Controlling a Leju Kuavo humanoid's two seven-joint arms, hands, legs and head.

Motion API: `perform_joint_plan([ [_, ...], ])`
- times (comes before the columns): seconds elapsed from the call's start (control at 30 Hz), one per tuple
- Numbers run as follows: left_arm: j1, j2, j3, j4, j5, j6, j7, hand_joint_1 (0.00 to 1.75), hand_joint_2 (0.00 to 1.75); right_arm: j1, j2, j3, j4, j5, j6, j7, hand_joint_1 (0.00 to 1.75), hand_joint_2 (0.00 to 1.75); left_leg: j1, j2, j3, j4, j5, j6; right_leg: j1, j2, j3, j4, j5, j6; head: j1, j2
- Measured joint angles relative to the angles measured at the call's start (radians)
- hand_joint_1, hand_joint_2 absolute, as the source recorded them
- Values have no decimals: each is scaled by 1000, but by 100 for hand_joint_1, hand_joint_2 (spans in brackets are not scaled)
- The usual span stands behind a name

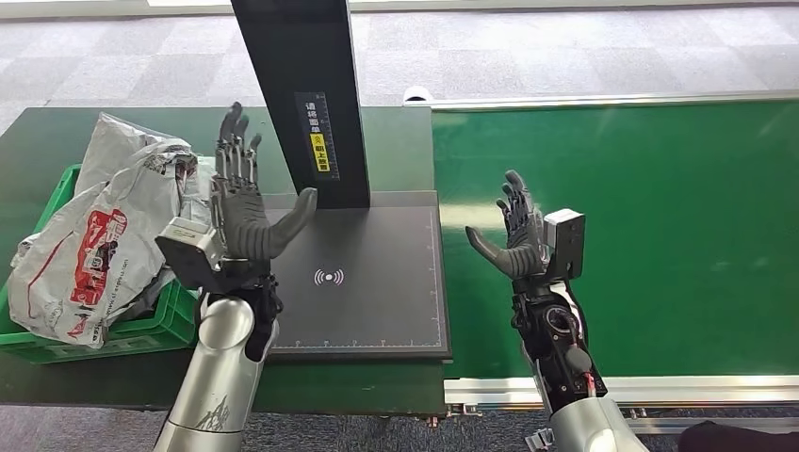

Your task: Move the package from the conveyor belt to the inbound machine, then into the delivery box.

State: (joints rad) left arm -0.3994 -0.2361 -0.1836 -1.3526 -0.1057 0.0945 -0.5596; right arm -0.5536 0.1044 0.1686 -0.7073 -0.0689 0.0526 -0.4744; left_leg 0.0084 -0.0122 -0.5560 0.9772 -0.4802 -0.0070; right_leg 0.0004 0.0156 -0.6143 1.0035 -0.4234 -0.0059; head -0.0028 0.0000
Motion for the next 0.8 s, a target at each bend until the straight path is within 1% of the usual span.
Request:
perform_joint_plan([
  [0.1, -3, -6, -9, 76, 34, -51, 15, 0, 175, 0, 2, 0, 0, 2, 6, 4, 0, 175, 0, 0, 0, 0, 0, 0, 0, 0, 0, 0, 0, 0, 0, 0],
  [0.3, -9, -18, -10, 206, 83, -79, 66, 0, 175, -1, 5, 0, 1, 8, 13, 11, 0, 175, 0, 0, 0, 0, 0, 0, 0, 0, 0, 0, 0, 0, 0, 0],
  [0.43, -11, -18, -8, 290, 80, -87, 70, 0, 175, -8, 13, 4, 3, 17, 25, 20, 0, 175, 0, 0, 0, 0, 0, 0, 0, 0, 0, 0, 0, 0, 0, 0],
  [0.8, -2, -12, 8, 316, 58, -104, 91, 0, 175, -26, 32, 34, 15, 27, 42, 24, 0, 175, 0, 0, -1, 0, 0, 0, 0, 0, 0, 0, 0, 0, 0, 0],
])
